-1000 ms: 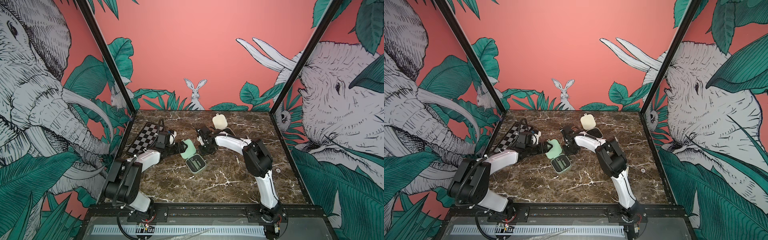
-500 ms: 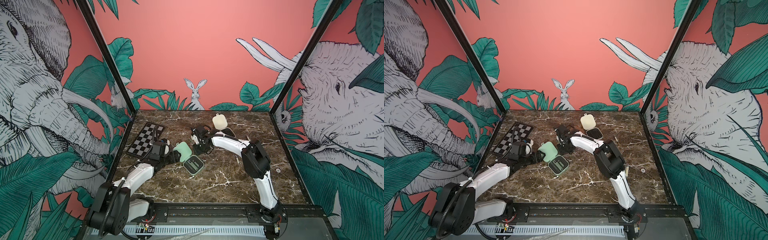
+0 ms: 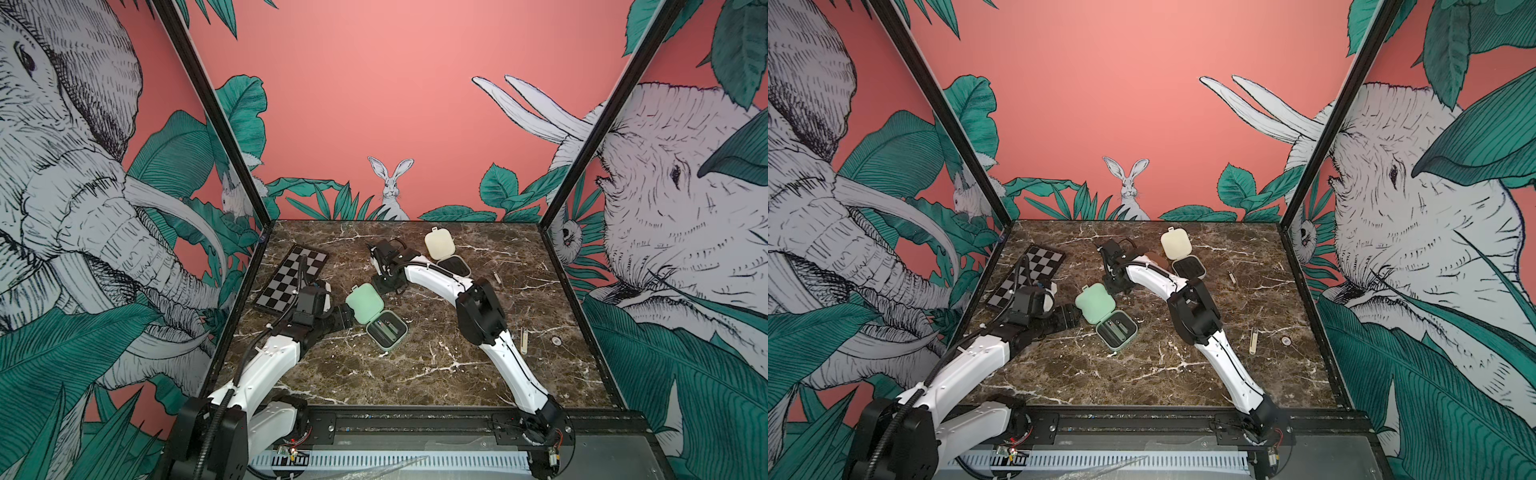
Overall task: Organize nail clipper sets
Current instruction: Move the nail clipper to the center of the board.
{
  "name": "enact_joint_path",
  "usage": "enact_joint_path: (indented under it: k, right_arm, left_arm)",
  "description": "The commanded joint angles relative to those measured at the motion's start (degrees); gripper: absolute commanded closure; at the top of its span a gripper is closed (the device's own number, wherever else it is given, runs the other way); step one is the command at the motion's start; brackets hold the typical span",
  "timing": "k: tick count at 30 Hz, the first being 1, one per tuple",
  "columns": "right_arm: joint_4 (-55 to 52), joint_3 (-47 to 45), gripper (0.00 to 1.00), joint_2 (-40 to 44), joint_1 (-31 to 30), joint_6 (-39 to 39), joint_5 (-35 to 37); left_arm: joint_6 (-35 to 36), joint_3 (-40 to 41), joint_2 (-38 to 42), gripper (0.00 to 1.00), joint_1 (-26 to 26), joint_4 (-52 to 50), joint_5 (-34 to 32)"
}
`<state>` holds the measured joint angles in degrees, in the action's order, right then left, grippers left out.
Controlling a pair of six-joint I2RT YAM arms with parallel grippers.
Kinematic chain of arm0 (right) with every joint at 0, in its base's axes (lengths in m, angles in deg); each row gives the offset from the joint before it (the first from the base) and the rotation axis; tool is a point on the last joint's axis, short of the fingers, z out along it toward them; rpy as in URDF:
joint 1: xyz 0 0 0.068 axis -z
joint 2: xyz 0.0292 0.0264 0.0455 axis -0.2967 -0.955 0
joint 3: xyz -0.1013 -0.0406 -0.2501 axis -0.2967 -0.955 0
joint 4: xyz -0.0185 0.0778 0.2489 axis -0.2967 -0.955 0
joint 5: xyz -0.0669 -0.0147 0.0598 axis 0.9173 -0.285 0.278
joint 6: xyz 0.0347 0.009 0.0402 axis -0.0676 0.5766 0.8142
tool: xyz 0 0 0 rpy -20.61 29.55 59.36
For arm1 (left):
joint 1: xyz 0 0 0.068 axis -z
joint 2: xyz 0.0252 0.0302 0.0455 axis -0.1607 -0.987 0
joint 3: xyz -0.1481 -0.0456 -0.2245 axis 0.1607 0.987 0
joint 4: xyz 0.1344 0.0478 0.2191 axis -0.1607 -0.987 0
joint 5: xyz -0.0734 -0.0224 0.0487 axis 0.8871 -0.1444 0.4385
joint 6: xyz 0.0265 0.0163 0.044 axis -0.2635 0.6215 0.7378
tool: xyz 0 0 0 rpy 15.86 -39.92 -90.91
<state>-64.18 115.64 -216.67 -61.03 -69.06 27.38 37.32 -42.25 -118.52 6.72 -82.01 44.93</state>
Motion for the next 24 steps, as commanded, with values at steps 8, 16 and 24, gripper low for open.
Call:
enact_joint_path:
  k: [8,16,24]
  right_arm:
    - [-2.8,4.7,0.67,-1.2,0.0,-2.1,1.5]
    - [4.2,0.8,0.52,6.2,0.8,-4.1,4.0]
    - [-5.3,22.5,0.42,-6.9,2.5,-1.2,4.3]
  left_arm:
    - [-1.1,0.1,3.3,0.21,-0.2,-4.1,0.0]
    - [-1.2,0.3,2.7,0.21,-0.3,-3.5,-0.3]
    - [-1.0,-0.4,1.7,0.21,-0.2,-3.4,-0.4]
